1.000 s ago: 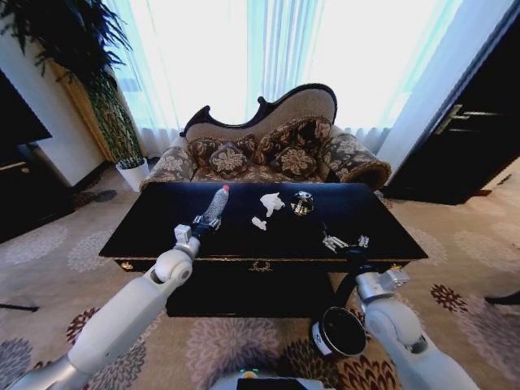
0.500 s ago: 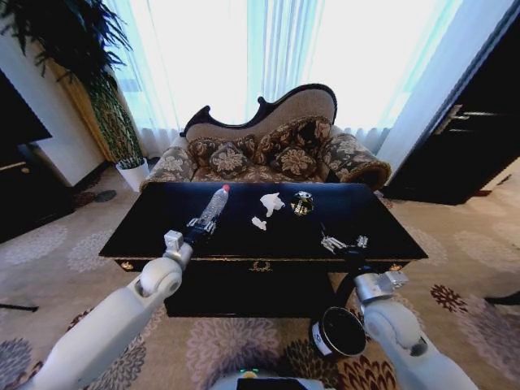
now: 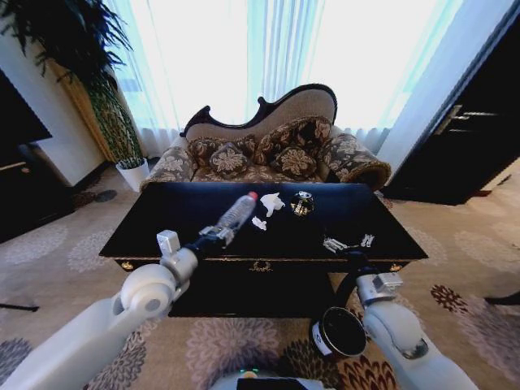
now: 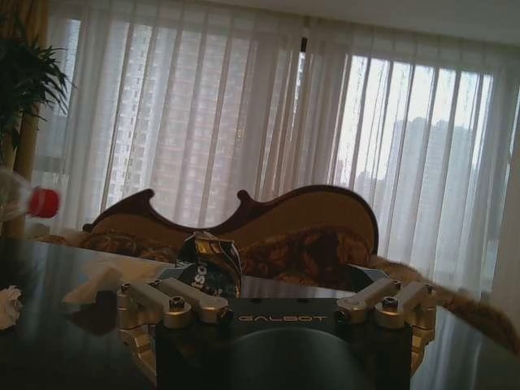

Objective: Move to the front of the table and place the trash on the table into the trash bin.

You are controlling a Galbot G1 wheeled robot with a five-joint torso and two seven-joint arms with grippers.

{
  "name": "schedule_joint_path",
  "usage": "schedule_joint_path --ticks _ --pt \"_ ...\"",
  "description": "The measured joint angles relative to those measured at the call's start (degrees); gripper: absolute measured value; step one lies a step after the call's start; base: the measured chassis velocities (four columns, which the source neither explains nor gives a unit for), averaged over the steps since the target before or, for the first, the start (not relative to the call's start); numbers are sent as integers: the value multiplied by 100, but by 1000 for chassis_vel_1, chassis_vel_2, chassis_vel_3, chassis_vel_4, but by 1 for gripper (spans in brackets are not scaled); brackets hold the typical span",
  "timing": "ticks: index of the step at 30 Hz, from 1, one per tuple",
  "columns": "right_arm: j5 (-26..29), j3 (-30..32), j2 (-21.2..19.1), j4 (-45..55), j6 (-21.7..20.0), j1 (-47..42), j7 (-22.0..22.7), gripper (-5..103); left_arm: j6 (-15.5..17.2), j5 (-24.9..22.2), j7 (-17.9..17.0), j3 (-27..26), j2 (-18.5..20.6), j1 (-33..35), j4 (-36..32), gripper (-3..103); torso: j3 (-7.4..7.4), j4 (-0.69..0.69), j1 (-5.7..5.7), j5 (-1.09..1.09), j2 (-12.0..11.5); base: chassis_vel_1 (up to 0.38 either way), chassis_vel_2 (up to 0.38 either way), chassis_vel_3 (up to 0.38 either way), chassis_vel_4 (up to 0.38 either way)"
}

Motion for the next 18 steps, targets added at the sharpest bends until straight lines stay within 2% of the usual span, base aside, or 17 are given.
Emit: schedule_joint_path --ticks 1,3,4,5,6,7,10,11,12,14,17,18 --pt "-190 -3 0 0 48 -2 -5 100 0 -269 -51 35 -42 -96 -35 36 0 0 0 0 0 0 0 0 0" --pt "-262 -4 -1 0 71 -4 -10 100 0 -384 -76 50 -59 -138 -50 36 0 1 0 0 0 0 0 0 0" --pt "-567 -7 -1 0 180 -31 -31 100 -5 -875 -164 126 -131 -355 -114 36 0 1 0 -1 0 0 0 0 0" --pt "-762 -8 -1 0 281 -52 -40 100 -17 -1119 -223 174 -175 -499 -146 36 0 0 0 0 0 0 0 0 0" --pt "-933 -10 1 -10 401 -69 -46 100 -46 -1358 -305 239 -237 -652 -170 36 0 0 0 0 0 0 0 0 0" --pt "-933 -10 1 -10 401 -69 -46 100 -46 -1358 -305 239 -237 -652 -170 36 0 0 0 0 0 0 0 0 0" --pt "-1454 -6 26 -60 715 -94 -46 100 -206 -2011 -722 446 -539 -1054 -222 36 0 -1 0 1 0 0 0 0 0" --pt "-1696 4 38 -87 836 -93 -43 100 -250 -2115 -825 520 -644 -1134 -230 36 0 -1 0 1 0 0 0 0 0" --pt "-1696 4 38 -87 836 -93 -43 100 -250 -2115 -825 520 -644 -1134 -230 36 0 -1 0 1 0 0 0 0 0" --pt "-2296 35 60 -142 1127 -79 -38 100 -335 -2236 -978 705 -851 -1242 -249 36 0 0 0 1 0 0 0 0 0" --pt "-2905 59 92 -176 1378 -50 -26 100 -356 -2262 -1031 917 -1051 -1269 -265 36 1 0 1 0 0 0 0 0 0" --pt "-2905 59 92 -176 1378 -50 -26 100 -356 -2262 -1031 917 -1051 -1269 -265 36 1 0 1 0 0 0 0 0 0"
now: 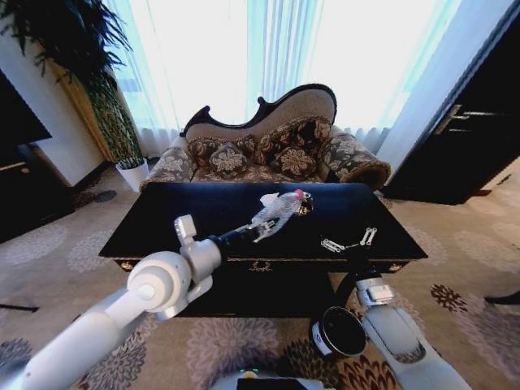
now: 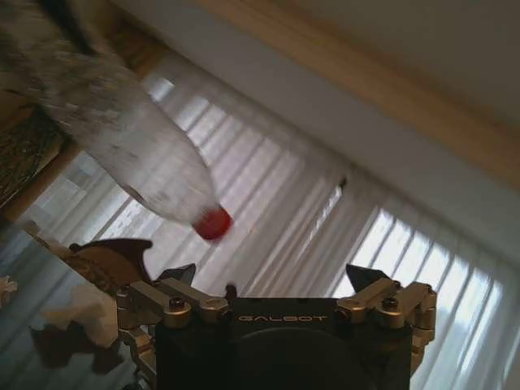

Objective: Move to the front of the table and place the trash on the table into the trash bin.

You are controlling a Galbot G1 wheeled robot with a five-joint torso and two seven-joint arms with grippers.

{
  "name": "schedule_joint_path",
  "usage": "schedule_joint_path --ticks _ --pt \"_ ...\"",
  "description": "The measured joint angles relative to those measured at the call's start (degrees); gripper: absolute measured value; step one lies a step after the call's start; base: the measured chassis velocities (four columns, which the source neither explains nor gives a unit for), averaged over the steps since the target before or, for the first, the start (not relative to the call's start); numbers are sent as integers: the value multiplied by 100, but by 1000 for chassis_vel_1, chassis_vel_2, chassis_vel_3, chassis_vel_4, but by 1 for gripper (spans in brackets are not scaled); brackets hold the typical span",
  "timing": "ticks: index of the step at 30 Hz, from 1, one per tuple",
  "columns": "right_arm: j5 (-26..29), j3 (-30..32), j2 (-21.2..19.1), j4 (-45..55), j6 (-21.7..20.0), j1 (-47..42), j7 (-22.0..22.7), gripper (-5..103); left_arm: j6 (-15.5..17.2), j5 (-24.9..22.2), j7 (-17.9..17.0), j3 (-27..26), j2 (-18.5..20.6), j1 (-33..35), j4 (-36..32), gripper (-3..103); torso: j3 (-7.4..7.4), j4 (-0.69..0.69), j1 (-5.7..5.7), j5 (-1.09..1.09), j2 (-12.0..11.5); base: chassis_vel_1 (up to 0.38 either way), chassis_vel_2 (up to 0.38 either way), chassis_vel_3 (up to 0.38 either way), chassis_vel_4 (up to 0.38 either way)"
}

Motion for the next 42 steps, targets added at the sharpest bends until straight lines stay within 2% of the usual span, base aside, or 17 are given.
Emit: schedule_joint_path --ticks 1,7,15,25,26,28,31,32,34,35,41,42 --pt "-342 7 29 -12 152 22 2 100 1 5 -9 166 -108 -36 -18 36 0 1 0 0 0 0 0 0 0" --pt "-821 -37 120 47 403 -7 -65 100 4 54 -43 597 -428 -229 -89 36 0 0 0 0 0 0 0 0 0" --pt "-867 -69 184 120 469 -69 -134 100 -5 128 -43 857 -622 -292 -5 36 0 0 0 0 0 0 0 0 0" --pt "-900 -70 261 198 483 -153 -127 101 -20 456 -149 970 -869 129 6 36 0 0 0 -1 0 0 0 0 0" --pt "-903 -73 261 210 484 -158 -129 96 -27 488 -149 963 -873 169 19 36 0 0 0 -1 0 0 0 0 0" --pt "-909 -75 262 210 488 -161 -131 96 -27 499 -145 955 -872 186 19 36 0 0 0 -1 0 0 0 0 0" --pt "-924 -90 289 210 510 -171 -137 80 -18 503 -110 904 -827 211 7 36 0 0 0 0 0 0 0 0 0" --pt "-924 -90 289 210 510 -171 -137 80 -18 503 -110 904 -827 211 7 36 0 0 0 0 0 0 0 0 0" --pt "-931 -93 310 210 527 -182 -140 69 -10 493 -109 882 -786 215 -22 36 0 0 0 -1 0 0 0 0 0" --pt "-935 -93 317 210 529 -188 -140 69 -7 490 -109 876 -769 217 -32 36 0 0 0 -1 0 0 0 0 0" --pt "-954 -114 425 213 534 -231 -146 51 93 549 -94 782 -666 327 -67 36 0 0 0 -1 0 0 0 0 0" --pt "-954 -114 425 213 534 -231 -146 51 93 549 -94 782 -666 327 -67 36 0 0 0 -1 0 0 0 0 0"
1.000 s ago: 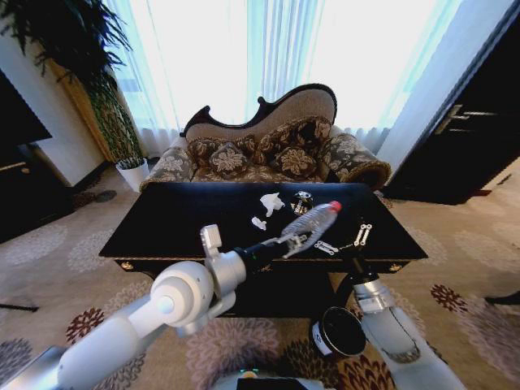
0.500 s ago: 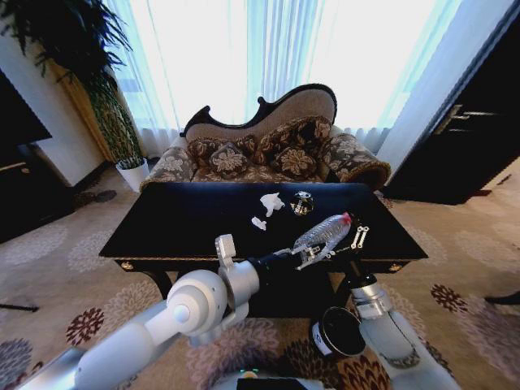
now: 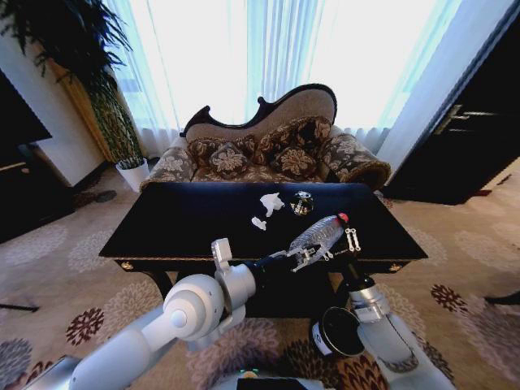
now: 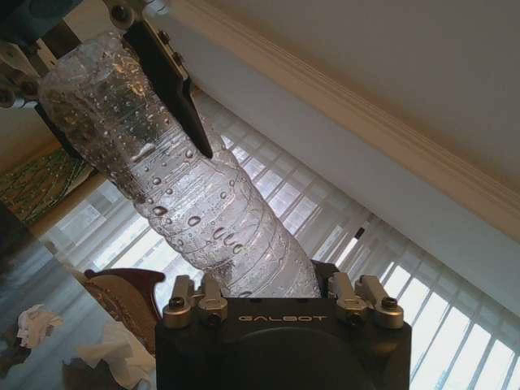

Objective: Move to the front of the table and place the trash on the table into the trash bin.

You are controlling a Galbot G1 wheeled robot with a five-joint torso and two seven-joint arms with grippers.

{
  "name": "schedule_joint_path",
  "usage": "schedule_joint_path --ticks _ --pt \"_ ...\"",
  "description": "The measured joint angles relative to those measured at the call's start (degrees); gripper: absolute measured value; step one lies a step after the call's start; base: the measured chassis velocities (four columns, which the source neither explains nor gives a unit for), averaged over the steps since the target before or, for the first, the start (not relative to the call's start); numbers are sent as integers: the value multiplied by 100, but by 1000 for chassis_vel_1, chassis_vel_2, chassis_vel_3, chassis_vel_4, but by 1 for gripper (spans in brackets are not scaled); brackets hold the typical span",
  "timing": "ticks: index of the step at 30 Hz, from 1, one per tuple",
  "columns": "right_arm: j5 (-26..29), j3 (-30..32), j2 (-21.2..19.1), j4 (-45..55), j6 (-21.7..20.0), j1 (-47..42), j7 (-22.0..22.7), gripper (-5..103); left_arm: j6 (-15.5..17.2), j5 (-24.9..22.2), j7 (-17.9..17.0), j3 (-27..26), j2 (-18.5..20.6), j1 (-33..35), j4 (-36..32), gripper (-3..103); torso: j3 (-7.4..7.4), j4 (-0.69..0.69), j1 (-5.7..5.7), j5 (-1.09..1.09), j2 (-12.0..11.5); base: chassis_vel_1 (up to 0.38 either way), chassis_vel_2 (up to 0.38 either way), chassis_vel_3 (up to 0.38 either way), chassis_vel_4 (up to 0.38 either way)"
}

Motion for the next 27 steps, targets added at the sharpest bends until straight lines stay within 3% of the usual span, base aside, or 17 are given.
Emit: schedule_joint_path --ticks 4,5,11,13,15,18,20,21,22,23,27 --pt "1 0 -15 8 0 2 0 47 55 158 64 26 49 -1 -9 34 0 0 0 0 0 0 0 0 0" --pt "8 2 -21 14 1 2 1 46 103 235 85 50 77 -14 -27 44 0 0 0 0 0 0 0 0 0" --pt "46 31 48 15 -5 -22 0 40 309 399 205 111 189 -88 -95 60 0 0 0 0 1 0 0 0 0" --pt "73 42 53 14 -5 -51 -60 34 444 489 356 94 321 -130 -140 77 0 0 0 0 0 0 0 0 0" --pt "73 43 55 12 -4 -56 -77 32 475 534 417 94 368 -150 -158 77 0 0 0 0 0 0 0 0 0" --pt "72 35 102 -26 -4 -67 -119 28 527 793 627 2 502 -195 -233 93 0 0 0 0 0 0 0 0 0" --pt "71 29 122 -34 -4 -74 -130 27 535 855 631 -65 532 -202 -264 93 0 0 0 0 0 0 0 0 0" --pt "68 24 142 -55 -4 -86 -142 27 542 959 624 -176 587 -204 -302 99 0 -1 0 0 0 0 0 0 0" --pt "66 25 148 -63 -4 -89 -145 27 542 998 624 -219 610 -205 -314 99 0 0 0 0 0 0 0 0 0" --pt "59 24 177 -121 -3 -91 -151 27 553 1113 661 -541 750 -181 -381 100 0 -1 0 0 0 0 0 0 0" --pt "55 17 222 -222 -3 -68 -151 27 581 1249 827 -992 1050 -133 -405 100 0 0 0 -1 0 0 0 0 0"
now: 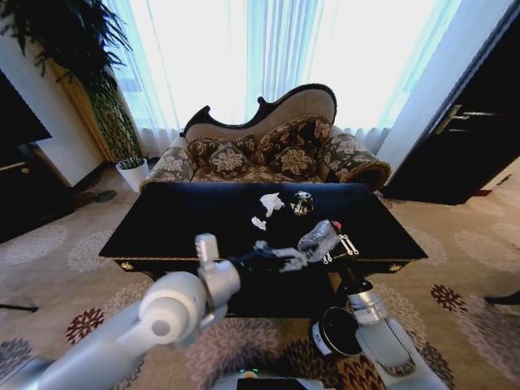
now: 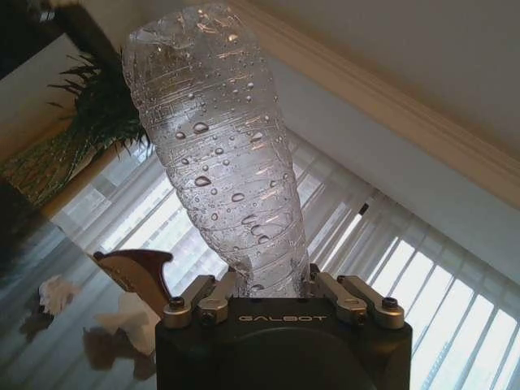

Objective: Move to the front of the table and place the trash on the table into the trash bin.

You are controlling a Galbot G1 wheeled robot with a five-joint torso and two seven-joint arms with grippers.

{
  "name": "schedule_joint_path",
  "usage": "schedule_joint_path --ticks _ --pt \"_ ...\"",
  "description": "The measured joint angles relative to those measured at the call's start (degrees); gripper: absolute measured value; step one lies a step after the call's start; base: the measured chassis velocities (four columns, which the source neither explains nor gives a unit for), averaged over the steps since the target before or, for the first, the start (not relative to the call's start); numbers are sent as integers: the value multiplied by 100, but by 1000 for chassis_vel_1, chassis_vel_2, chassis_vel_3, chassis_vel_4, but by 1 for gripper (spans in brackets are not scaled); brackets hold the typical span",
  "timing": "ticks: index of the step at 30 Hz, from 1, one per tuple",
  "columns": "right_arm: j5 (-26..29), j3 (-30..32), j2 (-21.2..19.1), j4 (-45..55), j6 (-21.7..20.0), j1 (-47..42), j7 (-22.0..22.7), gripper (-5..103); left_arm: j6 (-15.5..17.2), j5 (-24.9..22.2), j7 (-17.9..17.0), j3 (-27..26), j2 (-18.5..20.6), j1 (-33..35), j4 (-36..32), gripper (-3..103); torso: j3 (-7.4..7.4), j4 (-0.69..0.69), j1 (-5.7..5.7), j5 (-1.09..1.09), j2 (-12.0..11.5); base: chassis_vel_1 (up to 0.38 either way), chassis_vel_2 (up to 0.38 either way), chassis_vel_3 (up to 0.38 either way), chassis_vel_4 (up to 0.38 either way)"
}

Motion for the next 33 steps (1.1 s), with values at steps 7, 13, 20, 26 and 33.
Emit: schedule_joint_path --ticks 7,13,20,26,33 --pt "62 -50 134 -181 -39 90 6 27 -79 1118 544 -1001 881 692 -10 100 0 1 0 0 0 0 0 0 0" --pt "165 30 384 -165 -182 2 39 27 -318 2480 581 -2294 1185 2107 -9 100 0 2 -1 0 0 0 0 0 0" --pt "484 182 477 -212 -141 -183 79 27 -560 2622 431 -3967 1174 2875 -9 100 0 -1 0 2 0 0 0 0 0" --pt "1031 243 546 -234 -275 -360 133 27 -850 3131 1031 -5568 780 4383 -7 100 0 2 0 0 0 0 0 0 0" --pt "1782 395 597 -430 -288 -532 148 27 -1535 3829 1970 -6851 -171 5706 524 100 -1 0 -1 0 1 0 0 0 0"
